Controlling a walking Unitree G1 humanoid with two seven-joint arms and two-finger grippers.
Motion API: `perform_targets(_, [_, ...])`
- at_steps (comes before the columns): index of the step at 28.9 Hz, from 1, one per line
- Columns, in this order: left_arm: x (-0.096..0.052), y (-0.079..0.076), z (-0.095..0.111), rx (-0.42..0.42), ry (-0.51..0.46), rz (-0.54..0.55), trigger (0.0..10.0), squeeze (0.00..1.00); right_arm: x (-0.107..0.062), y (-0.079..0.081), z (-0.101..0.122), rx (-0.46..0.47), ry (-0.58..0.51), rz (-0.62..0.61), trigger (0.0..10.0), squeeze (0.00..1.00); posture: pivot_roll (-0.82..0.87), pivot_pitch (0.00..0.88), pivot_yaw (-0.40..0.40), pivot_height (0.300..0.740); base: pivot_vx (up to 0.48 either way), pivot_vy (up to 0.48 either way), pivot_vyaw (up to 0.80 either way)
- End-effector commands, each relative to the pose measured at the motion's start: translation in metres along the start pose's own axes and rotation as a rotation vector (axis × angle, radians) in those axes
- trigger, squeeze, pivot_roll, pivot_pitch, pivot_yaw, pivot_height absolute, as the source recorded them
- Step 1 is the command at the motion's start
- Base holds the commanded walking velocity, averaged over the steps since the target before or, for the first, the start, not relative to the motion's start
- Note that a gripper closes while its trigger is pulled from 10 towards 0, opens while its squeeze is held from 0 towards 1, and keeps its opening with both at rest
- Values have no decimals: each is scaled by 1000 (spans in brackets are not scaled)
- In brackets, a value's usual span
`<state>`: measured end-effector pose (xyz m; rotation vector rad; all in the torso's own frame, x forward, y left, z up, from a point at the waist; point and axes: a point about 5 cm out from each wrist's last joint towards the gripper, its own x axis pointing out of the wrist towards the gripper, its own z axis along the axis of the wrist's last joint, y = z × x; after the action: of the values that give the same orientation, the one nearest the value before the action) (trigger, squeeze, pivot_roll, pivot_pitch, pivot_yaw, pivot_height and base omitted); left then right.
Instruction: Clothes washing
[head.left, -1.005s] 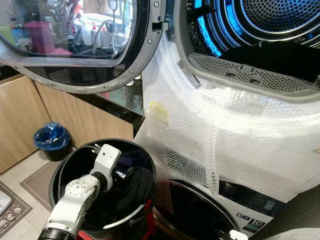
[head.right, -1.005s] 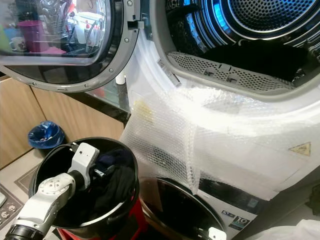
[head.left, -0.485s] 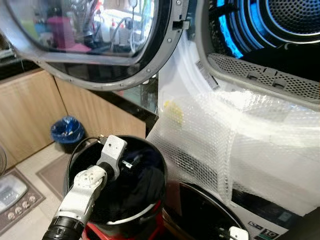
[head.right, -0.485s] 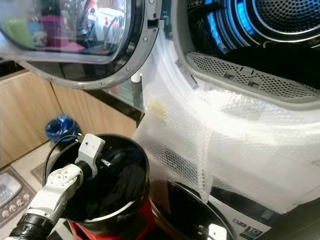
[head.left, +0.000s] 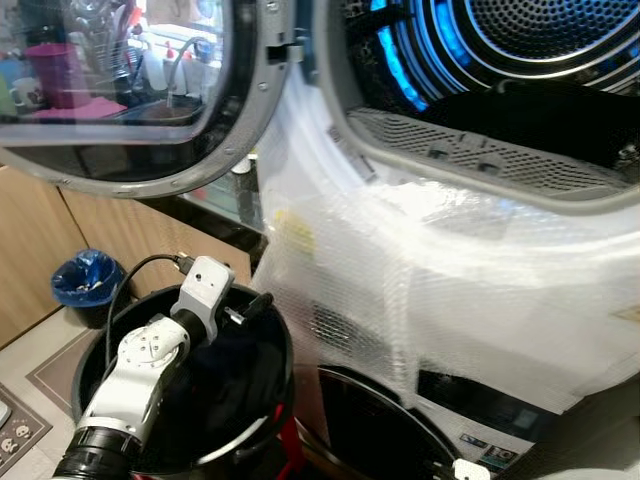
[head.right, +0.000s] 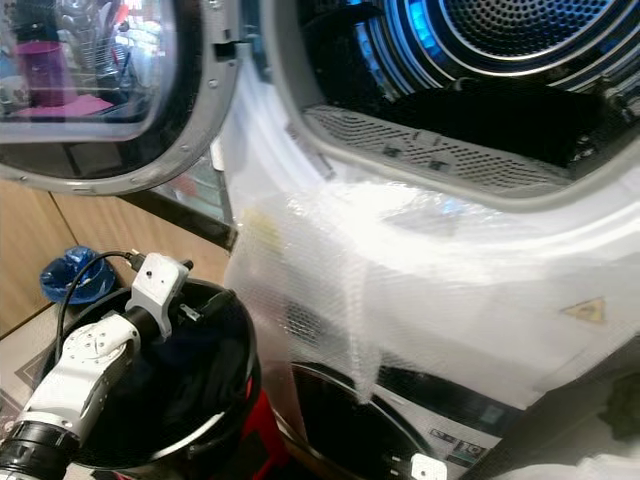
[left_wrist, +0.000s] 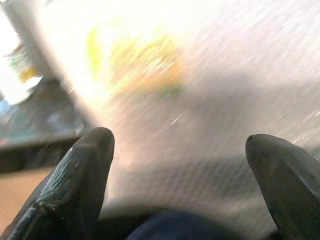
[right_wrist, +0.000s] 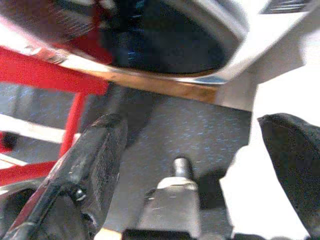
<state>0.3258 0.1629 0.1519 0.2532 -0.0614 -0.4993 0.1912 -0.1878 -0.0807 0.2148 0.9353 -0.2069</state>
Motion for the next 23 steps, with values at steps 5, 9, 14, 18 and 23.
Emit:
perform_targets(5, [-10, 0, 1, -10, -18, -18, 10000, 0, 0, 5, -3, 8, 9, 10, 10000, 0, 11, 82, -36, 740, 0, 0, 0])
perform_targets(9, [-14, -2, 3, -28, -20, -28, 10000, 0, 0, 5, -4, 6, 11, 11, 10000, 0, 13, 80, -33, 740, 0, 0, 0])
perform_targets(14, [-18, -7, 2, -37, -21, -34, 10000, 0, 0, 5, -4, 3, 14, 12, 10000, 0, 14, 75, -32, 740, 0, 0, 0])
perform_targets(18, [-19, -8, 2, -41, -17, -29, 10000, 0, 0, 5, -6, 0, 17, 15, 10000, 0, 16, 70, -30, 740, 0, 0, 0])
perform_targets(23, [-23, -10, 3, -48, -16, -28, 10000, 0, 0, 7, -6, -3, 18, 21, 10000, 0, 17, 58, -24, 740, 0, 0, 0])
